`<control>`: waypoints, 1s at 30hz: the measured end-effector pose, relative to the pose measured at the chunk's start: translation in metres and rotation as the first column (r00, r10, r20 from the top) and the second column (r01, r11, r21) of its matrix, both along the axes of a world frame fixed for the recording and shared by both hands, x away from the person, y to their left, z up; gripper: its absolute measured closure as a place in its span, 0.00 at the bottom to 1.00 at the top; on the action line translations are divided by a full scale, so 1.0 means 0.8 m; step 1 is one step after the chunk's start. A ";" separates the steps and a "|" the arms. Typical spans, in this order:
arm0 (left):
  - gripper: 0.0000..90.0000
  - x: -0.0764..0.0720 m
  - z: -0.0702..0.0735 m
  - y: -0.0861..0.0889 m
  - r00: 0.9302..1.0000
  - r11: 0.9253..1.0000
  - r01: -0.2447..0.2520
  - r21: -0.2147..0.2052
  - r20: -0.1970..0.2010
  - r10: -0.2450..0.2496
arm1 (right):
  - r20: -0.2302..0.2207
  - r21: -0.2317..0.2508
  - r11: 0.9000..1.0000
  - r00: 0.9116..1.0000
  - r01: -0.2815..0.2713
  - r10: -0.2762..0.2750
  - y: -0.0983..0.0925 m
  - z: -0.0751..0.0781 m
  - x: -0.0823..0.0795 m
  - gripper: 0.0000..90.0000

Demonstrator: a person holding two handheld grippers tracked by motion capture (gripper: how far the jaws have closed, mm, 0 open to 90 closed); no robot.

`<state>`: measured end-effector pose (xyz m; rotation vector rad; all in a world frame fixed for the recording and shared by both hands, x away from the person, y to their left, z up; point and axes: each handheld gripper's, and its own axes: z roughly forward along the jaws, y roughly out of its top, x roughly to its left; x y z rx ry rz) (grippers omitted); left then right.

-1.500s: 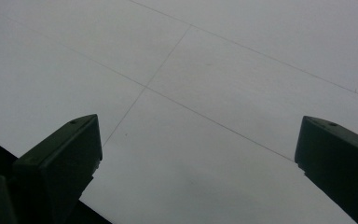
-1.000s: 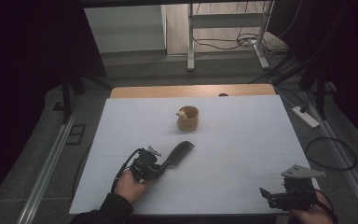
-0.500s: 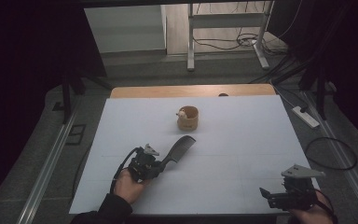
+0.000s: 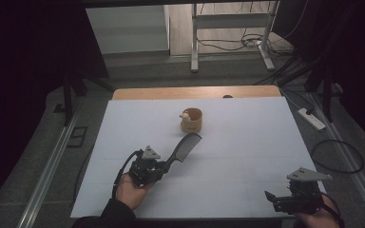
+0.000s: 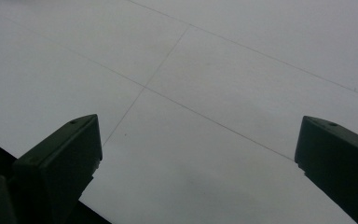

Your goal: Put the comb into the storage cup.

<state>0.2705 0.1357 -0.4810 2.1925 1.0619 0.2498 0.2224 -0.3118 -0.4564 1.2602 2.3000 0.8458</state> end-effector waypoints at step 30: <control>0.80 -0.024 0.020 -0.002 0.993 0.993 0.069 -0.100 0.103 -0.059 | 0.123 0.107 0.988 0.987 -0.115 0.102 0.009 0.018 0.000 0.00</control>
